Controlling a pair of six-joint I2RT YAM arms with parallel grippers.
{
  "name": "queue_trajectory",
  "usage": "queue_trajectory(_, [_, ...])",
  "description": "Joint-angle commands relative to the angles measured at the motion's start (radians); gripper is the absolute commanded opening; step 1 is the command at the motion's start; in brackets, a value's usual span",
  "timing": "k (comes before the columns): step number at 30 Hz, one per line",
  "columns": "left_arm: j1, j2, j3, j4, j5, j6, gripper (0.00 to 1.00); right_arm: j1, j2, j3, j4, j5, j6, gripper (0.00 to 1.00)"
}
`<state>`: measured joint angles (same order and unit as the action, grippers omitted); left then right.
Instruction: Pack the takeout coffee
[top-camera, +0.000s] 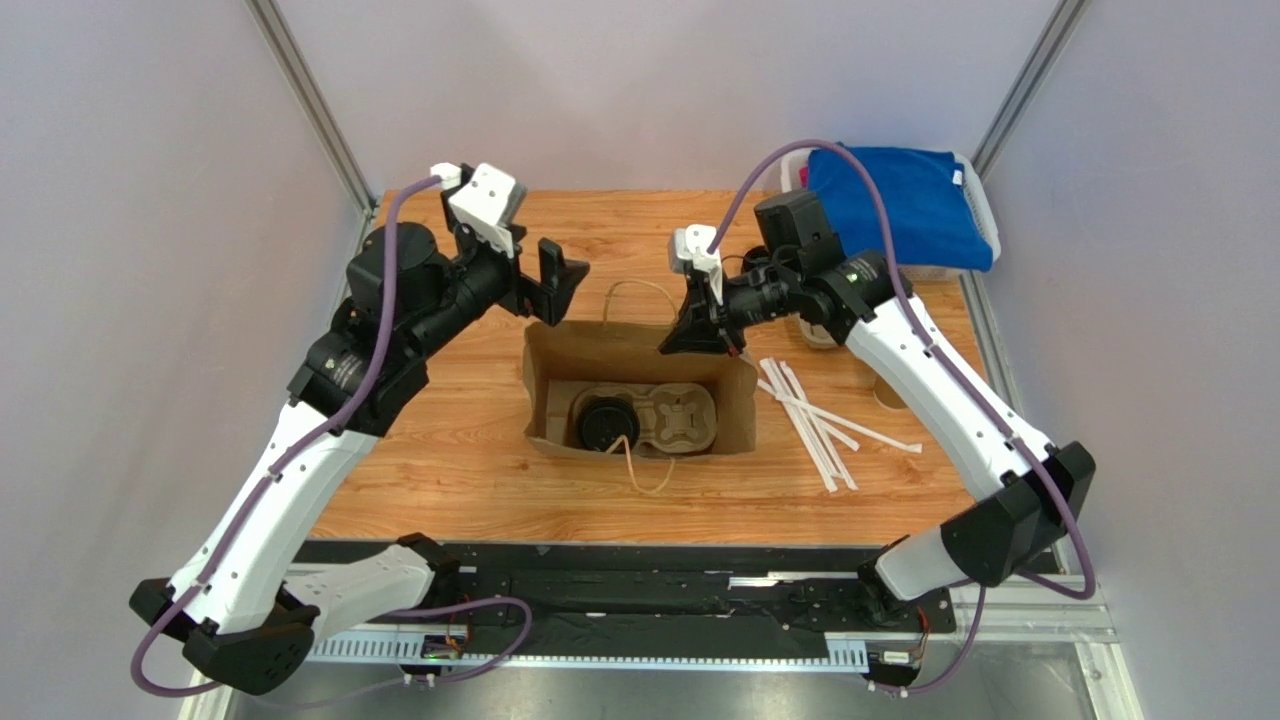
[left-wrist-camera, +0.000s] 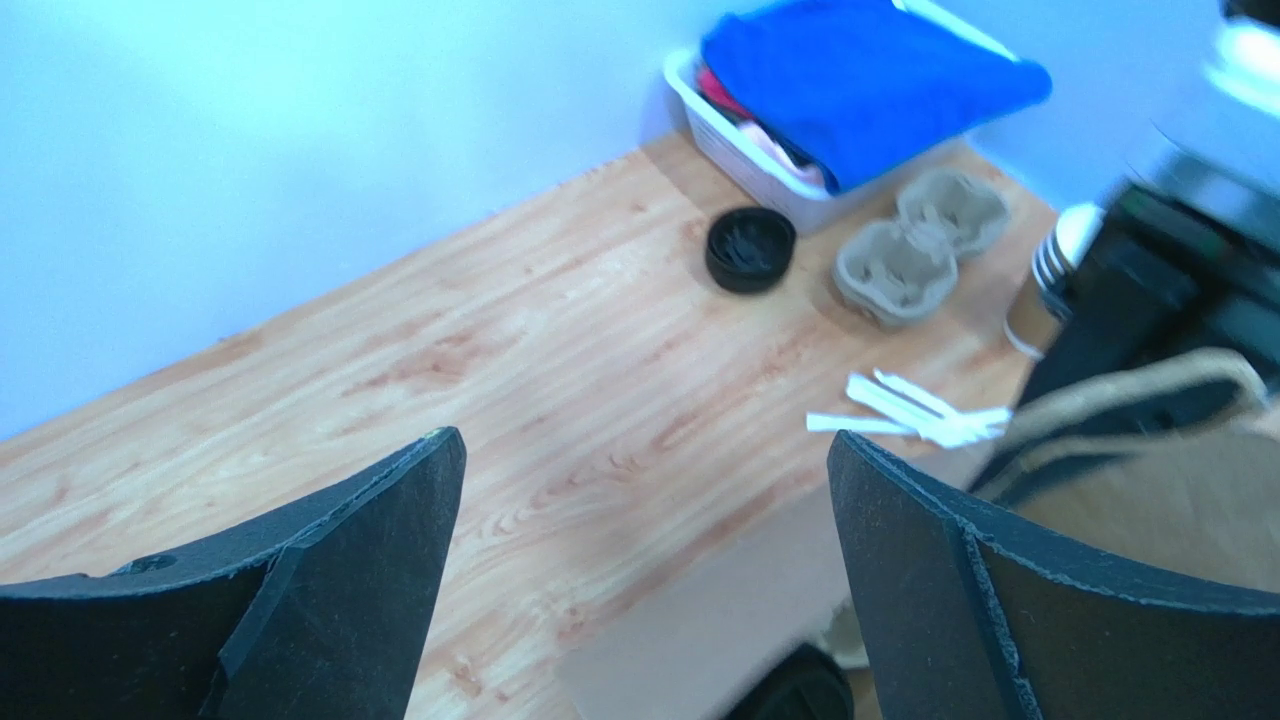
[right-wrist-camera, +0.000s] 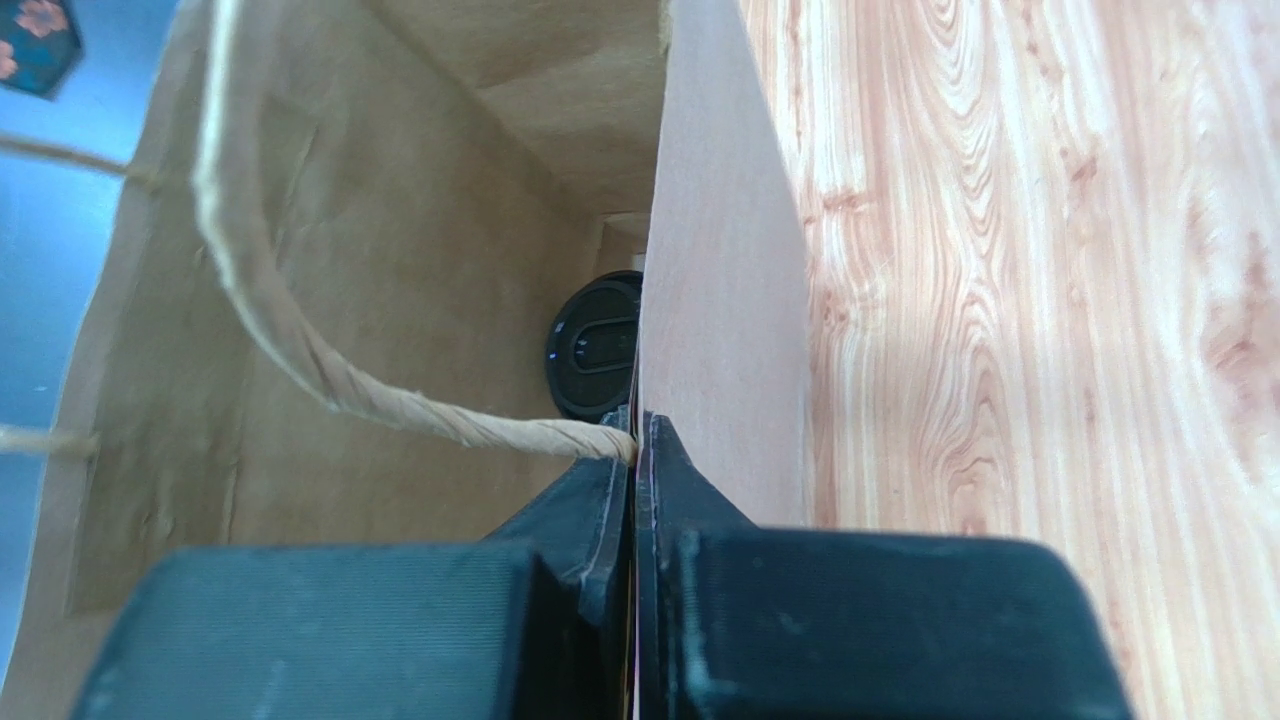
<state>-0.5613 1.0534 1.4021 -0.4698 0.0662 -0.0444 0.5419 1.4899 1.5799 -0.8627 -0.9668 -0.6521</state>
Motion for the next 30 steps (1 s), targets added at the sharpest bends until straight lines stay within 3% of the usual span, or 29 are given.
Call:
queue_trajectory(1, [0.029, -0.023, 0.034, 0.057, -0.106, -0.054, 0.99, 0.036, -0.091, -0.052, 0.143, 0.059, -0.012, 0.00])
queue_trajectory(13, [0.139, -0.087, -0.218, 0.013, -0.129, -0.043, 0.99, 0.125, -0.246, -0.233, 0.234, 0.189, -0.023, 0.00])
queue_trajectory(30, [0.152, -0.092, -0.328, -0.004, -0.094, -0.041, 0.99, 0.225, -0.418, -0.403, 0.280, 0.290, -0.083, 0.00])
